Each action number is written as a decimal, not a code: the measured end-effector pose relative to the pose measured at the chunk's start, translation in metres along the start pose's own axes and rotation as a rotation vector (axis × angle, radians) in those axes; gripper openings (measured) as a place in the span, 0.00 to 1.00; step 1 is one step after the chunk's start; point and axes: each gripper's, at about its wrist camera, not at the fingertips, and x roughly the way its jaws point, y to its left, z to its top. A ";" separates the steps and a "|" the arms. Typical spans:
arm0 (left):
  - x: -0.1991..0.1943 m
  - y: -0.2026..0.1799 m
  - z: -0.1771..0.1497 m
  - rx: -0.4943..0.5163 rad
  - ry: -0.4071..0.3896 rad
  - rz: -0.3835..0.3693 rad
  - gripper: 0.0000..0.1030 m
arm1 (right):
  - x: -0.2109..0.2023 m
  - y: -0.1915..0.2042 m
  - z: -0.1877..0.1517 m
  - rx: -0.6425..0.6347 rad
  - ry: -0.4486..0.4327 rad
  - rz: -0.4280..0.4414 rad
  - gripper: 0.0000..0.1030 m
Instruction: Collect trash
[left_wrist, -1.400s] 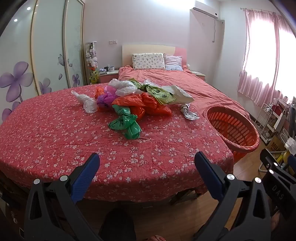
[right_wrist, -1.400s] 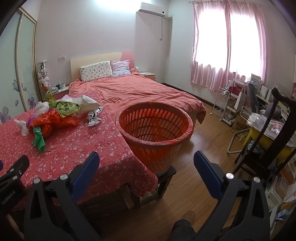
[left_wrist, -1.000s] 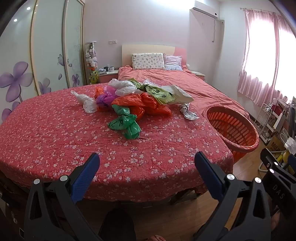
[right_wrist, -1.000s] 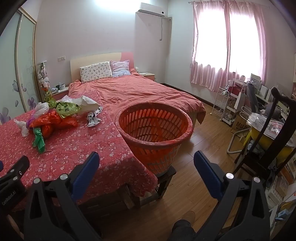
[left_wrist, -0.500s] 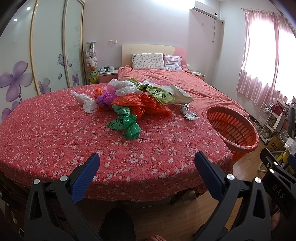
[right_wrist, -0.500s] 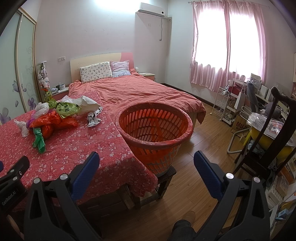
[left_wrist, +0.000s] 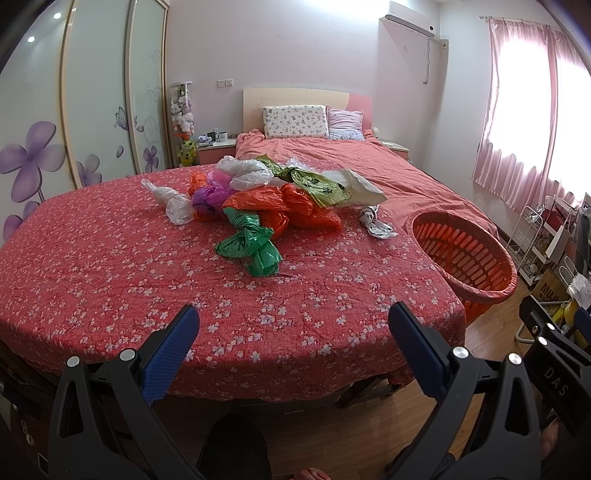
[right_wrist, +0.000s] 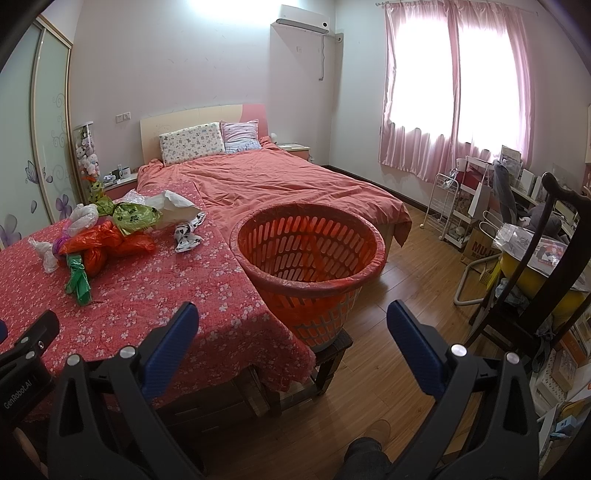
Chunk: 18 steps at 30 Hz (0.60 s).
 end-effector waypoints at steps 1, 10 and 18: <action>0.000 0.000 0.000 0.000 0.000 0.000 0.98 | 0.000 0.000 0.000 0.000 -0.001 0.000 0.96; 0.000 0.000 0.000 0.000 0.000 -0.001 0.98 | 0.000 0.000 0.000 0.001 -0.001 0.000 0.96; 0.001 -0.002 -0.002 0.000 0.002 -0.002 0.98 | 0.000 0.000 0.000 0.001 0.000 0.001 0.96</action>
